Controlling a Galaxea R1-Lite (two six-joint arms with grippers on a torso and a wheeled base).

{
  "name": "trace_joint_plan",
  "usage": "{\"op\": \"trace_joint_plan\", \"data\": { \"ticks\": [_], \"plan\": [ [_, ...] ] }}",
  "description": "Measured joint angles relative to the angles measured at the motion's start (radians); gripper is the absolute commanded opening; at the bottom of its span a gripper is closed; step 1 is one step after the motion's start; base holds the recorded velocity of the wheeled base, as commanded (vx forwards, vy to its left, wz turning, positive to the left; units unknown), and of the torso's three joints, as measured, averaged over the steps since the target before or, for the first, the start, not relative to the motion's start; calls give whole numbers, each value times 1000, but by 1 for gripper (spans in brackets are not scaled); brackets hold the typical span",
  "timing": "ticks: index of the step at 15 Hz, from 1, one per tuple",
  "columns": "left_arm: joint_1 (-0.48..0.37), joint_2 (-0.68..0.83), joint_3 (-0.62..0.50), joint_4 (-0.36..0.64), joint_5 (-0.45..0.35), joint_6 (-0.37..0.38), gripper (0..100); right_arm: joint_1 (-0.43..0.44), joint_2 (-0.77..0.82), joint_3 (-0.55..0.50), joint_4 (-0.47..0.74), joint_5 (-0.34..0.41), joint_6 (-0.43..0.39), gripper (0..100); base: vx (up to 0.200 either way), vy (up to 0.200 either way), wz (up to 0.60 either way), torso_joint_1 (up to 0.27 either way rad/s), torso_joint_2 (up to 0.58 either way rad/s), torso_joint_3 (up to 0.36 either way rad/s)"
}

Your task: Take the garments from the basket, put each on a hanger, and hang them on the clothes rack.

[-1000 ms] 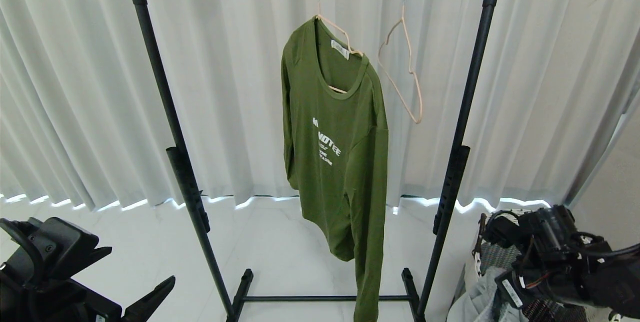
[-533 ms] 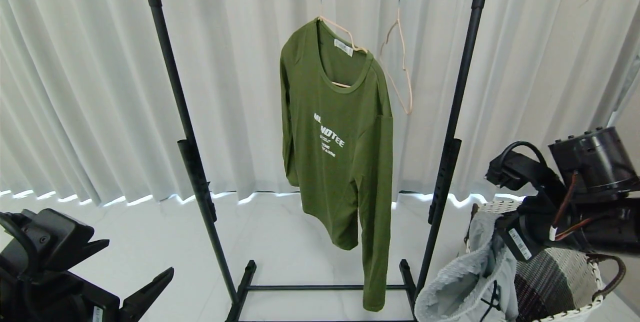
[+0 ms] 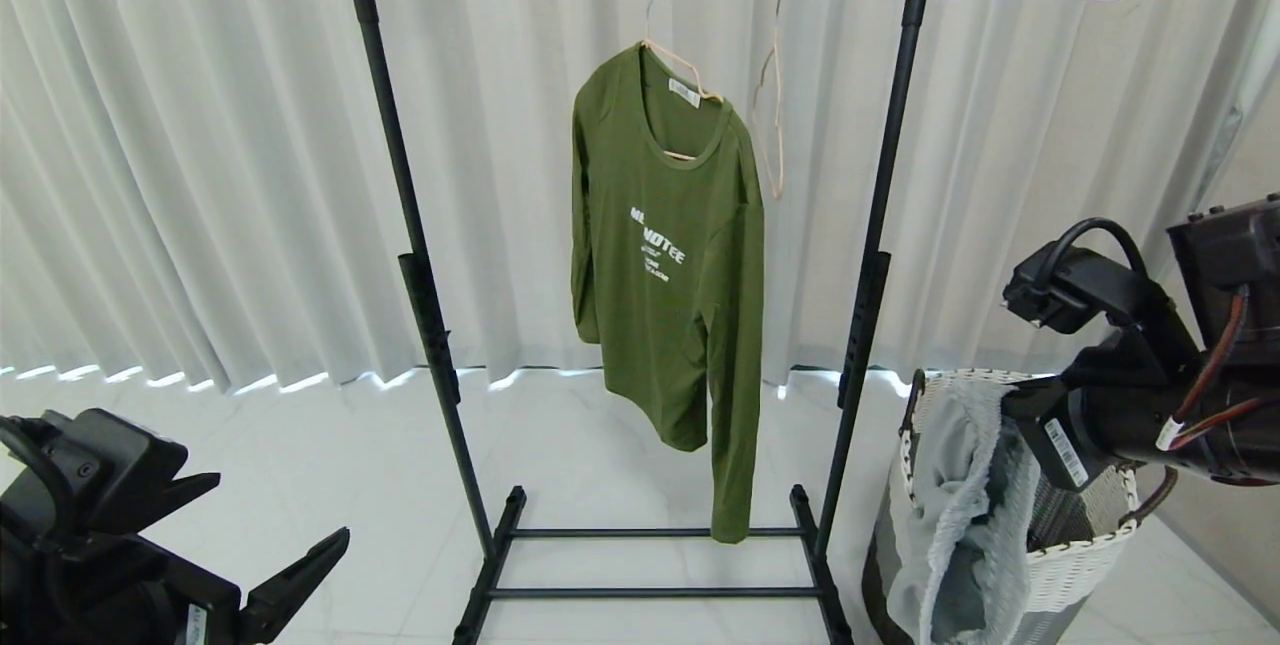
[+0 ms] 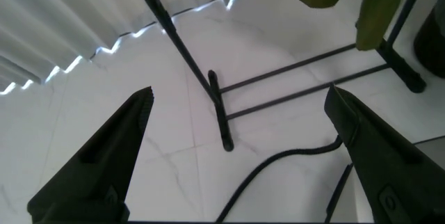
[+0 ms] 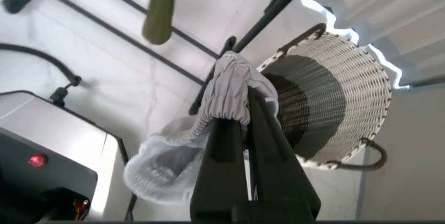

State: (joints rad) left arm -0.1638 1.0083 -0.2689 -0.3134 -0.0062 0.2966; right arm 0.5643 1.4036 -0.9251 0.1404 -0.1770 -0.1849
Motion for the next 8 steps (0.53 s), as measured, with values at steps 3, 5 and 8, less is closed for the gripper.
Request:
{"op": "trace_joint_plan", "data": {
  "ticks": [3, 5, 8],
  "plan": [
    [-11, 0, 1, 0, -7, 4, 100, 34, 1, -12, 0, 0, 0, 0, 0, 0, 0, 0, 0, 0],
    [-61, 1, -6, 0, -16, -11, 100, 63, 2, -22, -3, 2, 5, 0, 0, 0, 0, 0, 0, 0],
    [-245, 24, -44, 0, -17, -112, 100, 132, 6, -71, -3, 3, 37, 0, 0, 0, 0, 0, 0, 0]
  ]
}}
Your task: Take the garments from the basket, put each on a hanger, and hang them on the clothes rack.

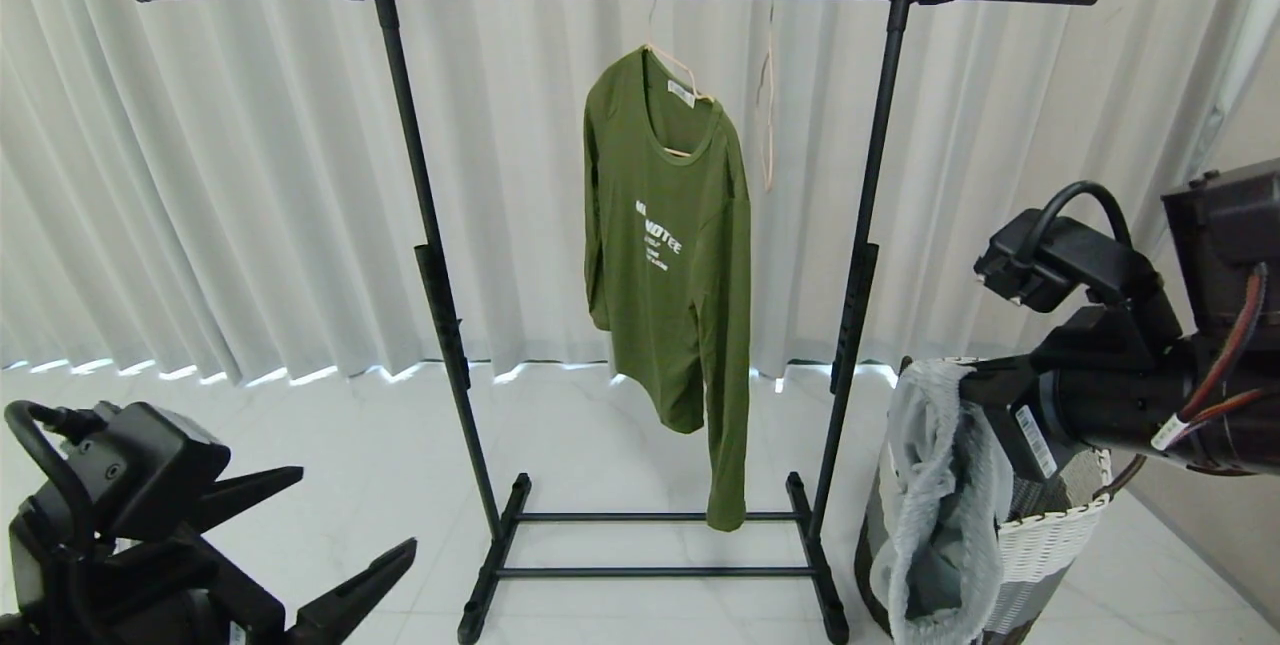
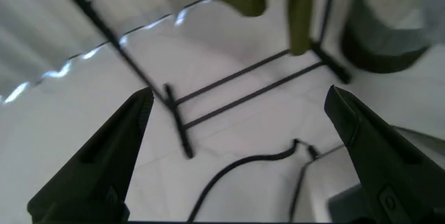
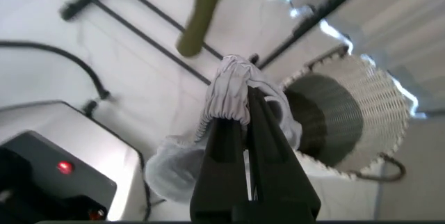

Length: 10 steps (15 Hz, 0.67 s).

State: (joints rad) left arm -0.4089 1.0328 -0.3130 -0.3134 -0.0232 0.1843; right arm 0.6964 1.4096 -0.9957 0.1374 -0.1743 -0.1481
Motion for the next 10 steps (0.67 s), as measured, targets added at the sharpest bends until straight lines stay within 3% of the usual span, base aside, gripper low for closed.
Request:
{"op": "trace_joint_plan", "data": {
  "ticks": [5, 10],
  "plan": [
    [-349, 195, -159, -2, 4, -177, 100, 114, 23, -130, 1, 0, 36, 0, 0, 0, 0, 0, 0, 0],
    [-524, 515, -412, -6, 9, -430, 100, 170, 27, -195, 2, 1, 40, 0, 0, 0, 0, 0, 0, 0]
  ]
}}
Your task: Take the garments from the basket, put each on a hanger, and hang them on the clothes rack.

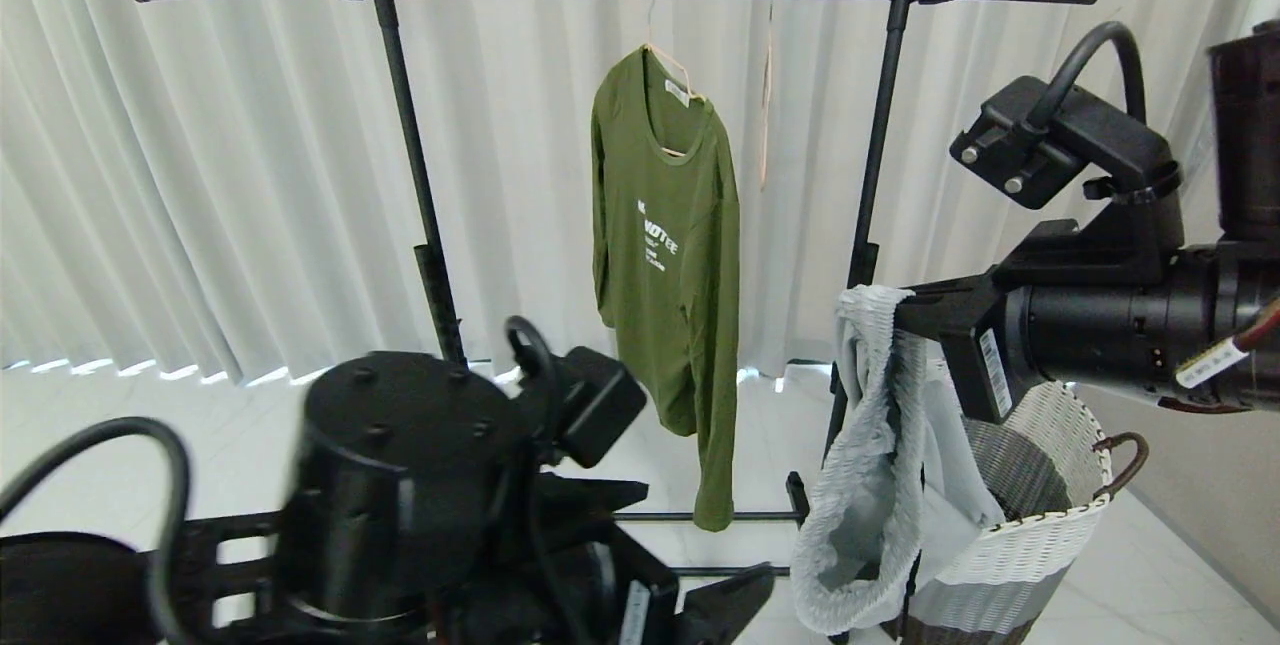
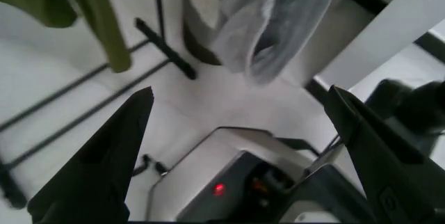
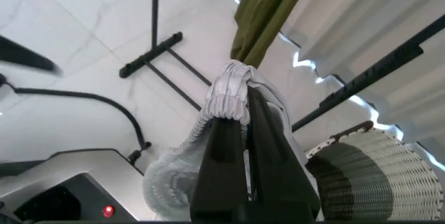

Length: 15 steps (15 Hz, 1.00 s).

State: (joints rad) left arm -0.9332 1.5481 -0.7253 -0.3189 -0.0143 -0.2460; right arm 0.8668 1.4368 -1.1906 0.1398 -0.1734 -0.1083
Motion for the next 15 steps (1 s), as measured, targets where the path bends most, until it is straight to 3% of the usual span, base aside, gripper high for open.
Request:
{"op": "trace_joint_plan", "data": {
  "ticks": [4, 9, 10, 12, 15],
  "plan": [
    [-8, 240, -162, -4, 1, -49, 100, 11, -6, -23, -2, 0, 31, 0, 0, 0, 0, 0, 0, 0],
    [39, 421, -194, -30, 4, -50, 100, 17, -31, -19, 0, 3, 63, 0, 0, 0, 0, 0, 0, 0],
    [44, 443, -189, -33, 9, -50, 0, 16, -36, -18, 0, 4, 64, 0, 0, 0, 0, 0, 0, 0],
    [47, 466, -168, -36, 16, -50, 0, 12, -44, -18, 1, 6, 68, 0, 0, 0, 0, 0, 0, 0],
    [46, 474, -124, -36, 103, -51, 0, -4, -51, -16, 3, 16, 72, 0, 0, 0, 0, 0, 0, 0]
  ]
}}
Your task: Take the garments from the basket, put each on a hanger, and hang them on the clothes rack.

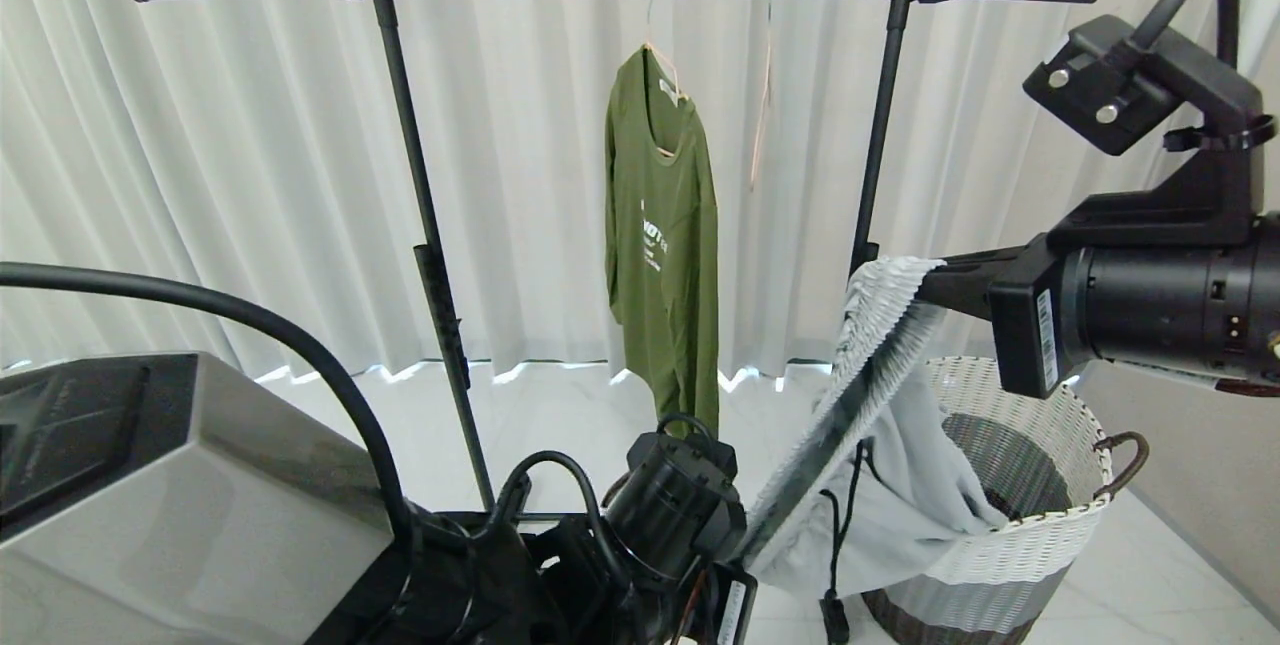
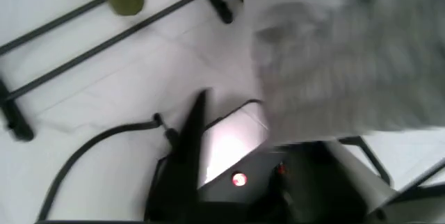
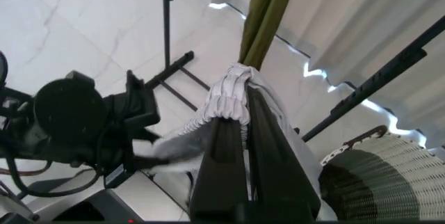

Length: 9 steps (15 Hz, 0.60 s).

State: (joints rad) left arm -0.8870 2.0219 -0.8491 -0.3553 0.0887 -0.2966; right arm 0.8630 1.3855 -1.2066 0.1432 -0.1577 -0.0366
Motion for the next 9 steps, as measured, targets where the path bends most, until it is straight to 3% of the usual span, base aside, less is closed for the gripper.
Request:
{"op": "trace_joint_plan", "data": {
  "ticks": [5, 7, 9],
  "plan": [
    [21, -177, 79, 41, 65, 6, 0, -65, 0, 11, -12, 27, -10, 0, 0, 0, 0, 0, 0, 0],
    [74, -322, 48, 214, 75, 14, 0, -99, 3, -1, -9, 35, -46, 0, 0, 0, 0, 0, 0, 0],
    [134, -447, -81, 415, 80, 21, 0, -148, 7, -43, 11, 41, -102, 0, 0, 0, 0, 0, 0, 0]
  ]
}}
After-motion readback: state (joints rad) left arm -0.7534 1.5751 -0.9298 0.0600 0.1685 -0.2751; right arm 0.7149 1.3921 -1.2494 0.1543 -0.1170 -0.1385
